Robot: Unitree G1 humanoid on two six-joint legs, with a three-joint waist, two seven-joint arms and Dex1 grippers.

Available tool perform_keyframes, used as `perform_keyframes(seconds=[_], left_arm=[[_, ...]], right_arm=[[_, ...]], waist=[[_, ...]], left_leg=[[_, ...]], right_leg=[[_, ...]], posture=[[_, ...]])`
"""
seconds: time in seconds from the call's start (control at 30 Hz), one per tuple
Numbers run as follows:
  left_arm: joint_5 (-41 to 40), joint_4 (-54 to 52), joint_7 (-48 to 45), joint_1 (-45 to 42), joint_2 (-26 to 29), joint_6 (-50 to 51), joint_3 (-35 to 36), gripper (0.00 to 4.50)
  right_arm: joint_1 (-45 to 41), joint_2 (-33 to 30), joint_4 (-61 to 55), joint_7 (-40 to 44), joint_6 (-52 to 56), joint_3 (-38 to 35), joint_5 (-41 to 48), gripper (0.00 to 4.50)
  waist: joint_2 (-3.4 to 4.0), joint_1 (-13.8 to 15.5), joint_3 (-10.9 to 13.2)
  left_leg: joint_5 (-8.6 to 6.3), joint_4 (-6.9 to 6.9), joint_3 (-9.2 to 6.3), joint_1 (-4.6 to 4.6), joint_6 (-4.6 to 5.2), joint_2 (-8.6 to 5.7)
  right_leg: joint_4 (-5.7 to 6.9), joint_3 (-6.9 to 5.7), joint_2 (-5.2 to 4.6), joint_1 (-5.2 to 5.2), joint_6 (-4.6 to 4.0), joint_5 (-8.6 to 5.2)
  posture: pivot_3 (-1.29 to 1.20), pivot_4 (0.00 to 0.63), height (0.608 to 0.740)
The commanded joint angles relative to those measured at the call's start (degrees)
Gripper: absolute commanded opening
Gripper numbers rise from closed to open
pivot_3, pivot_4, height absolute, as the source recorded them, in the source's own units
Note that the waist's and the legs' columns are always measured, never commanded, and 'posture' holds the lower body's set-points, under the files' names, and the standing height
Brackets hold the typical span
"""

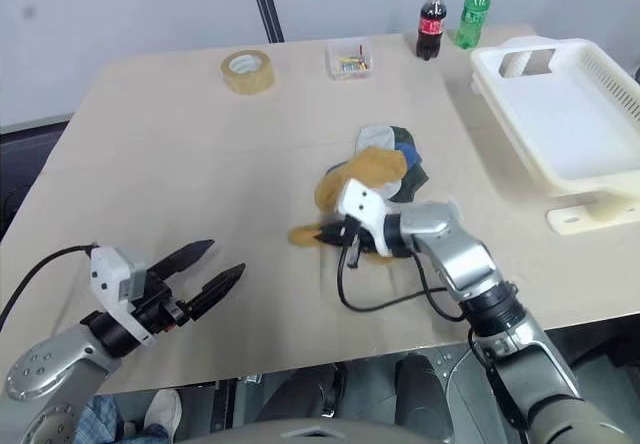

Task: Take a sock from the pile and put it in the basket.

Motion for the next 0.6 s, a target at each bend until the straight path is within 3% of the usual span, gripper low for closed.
perform_keyframes(seconds=[0.03,0.27,0.6], left_arm=[[-1.1,-1.0,-0.4,-0.4,0.9,-0.1,0.9,3.81],[-1.8,-1.0,-0.5,-0.5,1.8,0.5,1.2,3.81],[-1.8,-0.3,-0.8,-0.9,1.9,0.6,0.4,3.81]], right_arm=[[-2.2,0.4,0.9,4.0,-6.8,0.9,0.4,1.03],[-2.2,-2.9,1.8,7.3,-9.6,0.4,-0.1,4.42],[4.0,-17.0,0.0,6.6,-3.5,-10.0,2.2,4.42]], waist=[[0.00,0.1,0.0],[-0.02,0.6,0.0],[-0.04,1.9,0.0]], left_leg=[[0.00,0.00,0.00,0.01,0.00,0.00],[0.00,0.00,-0.02,0.04,-0.01,0.02],[-0.01,0.00,-0.01,0.03,-0.01,0.02]], right_leg=[[0.01,0.00,0.00,0.00,-0.01,0.00],[-0.04,-0.03,0.04,0.05,-0.05,0.03],[-0.09,-0.05,0.01,0.08,-0.05,0.03]], posture=[[0.00,0.150,0.740],[0.00,0.150,0.740],[0.00,0.150,0.740]])
